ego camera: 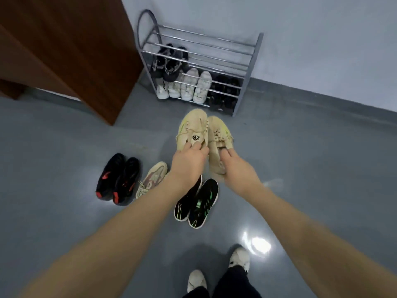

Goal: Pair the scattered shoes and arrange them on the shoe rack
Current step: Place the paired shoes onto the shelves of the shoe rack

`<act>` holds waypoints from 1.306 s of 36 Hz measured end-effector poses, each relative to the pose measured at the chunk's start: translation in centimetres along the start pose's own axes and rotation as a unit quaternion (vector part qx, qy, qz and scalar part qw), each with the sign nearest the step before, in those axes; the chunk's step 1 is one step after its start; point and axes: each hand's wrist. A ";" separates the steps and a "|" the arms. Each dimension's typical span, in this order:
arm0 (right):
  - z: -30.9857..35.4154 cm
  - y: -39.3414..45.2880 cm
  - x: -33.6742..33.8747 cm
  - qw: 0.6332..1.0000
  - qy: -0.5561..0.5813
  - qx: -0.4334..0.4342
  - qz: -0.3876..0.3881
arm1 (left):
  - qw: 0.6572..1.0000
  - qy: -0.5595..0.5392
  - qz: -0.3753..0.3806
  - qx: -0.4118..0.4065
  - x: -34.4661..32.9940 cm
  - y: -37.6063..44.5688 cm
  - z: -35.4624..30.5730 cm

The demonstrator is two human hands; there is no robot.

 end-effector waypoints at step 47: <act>6.7 32.6 6.9 0.992 -0.098 0.042 0.065 | 0.992 0.056 0.112 -0.002 6.4 24.6 22.4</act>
Point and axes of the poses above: each hand's wrist, its own y-axis towards the middle knuckle, its own x-axis out of the back of the hand, z = x × y, and after that the axes turned 12 degrees about -y, right-handed
